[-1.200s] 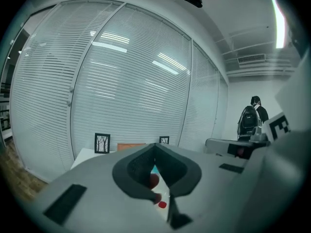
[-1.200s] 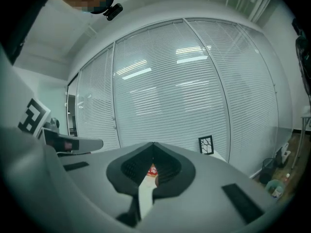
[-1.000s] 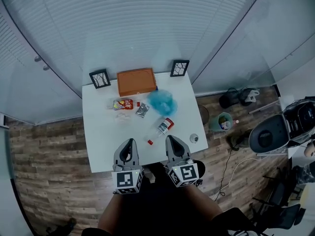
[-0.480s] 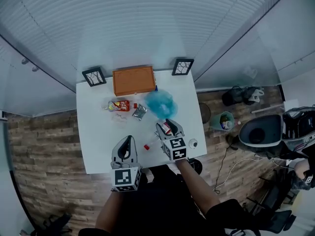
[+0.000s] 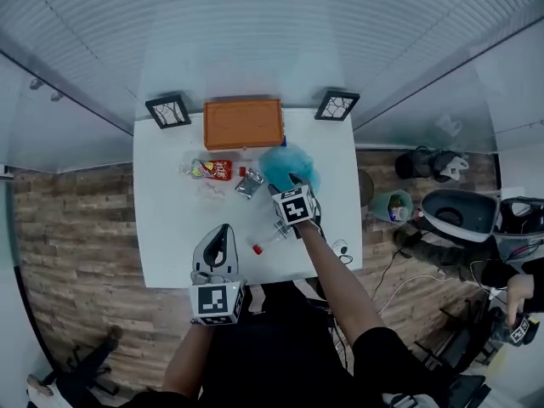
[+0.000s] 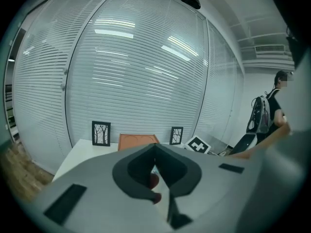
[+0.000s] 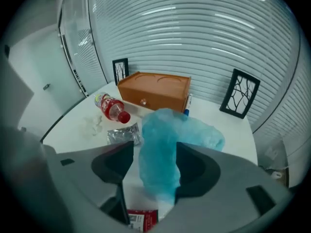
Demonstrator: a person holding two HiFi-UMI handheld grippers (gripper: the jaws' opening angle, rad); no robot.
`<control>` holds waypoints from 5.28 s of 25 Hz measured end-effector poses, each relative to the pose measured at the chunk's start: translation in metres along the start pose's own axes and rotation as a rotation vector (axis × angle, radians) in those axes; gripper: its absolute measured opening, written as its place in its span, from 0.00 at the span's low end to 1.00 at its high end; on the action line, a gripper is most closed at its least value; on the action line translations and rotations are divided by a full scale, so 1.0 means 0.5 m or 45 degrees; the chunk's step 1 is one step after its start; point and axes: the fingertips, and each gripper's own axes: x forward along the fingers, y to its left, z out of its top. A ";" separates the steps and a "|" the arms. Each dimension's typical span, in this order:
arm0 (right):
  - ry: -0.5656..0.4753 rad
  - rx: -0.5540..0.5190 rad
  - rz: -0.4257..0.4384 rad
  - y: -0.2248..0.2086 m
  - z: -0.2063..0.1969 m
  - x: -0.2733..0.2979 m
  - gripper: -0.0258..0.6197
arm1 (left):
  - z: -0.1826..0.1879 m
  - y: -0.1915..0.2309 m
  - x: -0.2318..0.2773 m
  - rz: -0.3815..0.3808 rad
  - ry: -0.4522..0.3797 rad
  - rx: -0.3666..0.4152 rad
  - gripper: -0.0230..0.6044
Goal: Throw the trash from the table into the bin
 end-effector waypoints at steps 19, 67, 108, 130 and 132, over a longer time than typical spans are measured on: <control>-0.215 0.025 -0.204 0.000 0.045 -0.084 0.05 | 0.004 0.039 -0.076 0.041 -0.058 0.012 0.03; -0.969 0.155 -0.125 0.448 -0.369 -0.798 0.05 | -0.204 -0.263 -0.609 -0.152 -0.189 0.145 0.03; -0.925 0.905 -0.958 0.132 -0.883 -1.015 0.05 | -0.295 -0.888 -0.422 -1.217 -0.032 0.521 0.03; -0.355 1.260 -0.857 -0.157 -1.391 -0.540 0.05 | -0.707 -1.062 -0.136 -1.146 0.293 0.466 0.03; -0.294 1.300 -0.828 -0.160 -1.442 -0.467 0.05 | -0.757 -1.049 -0.115 -1.127 0.327 0.467 0.03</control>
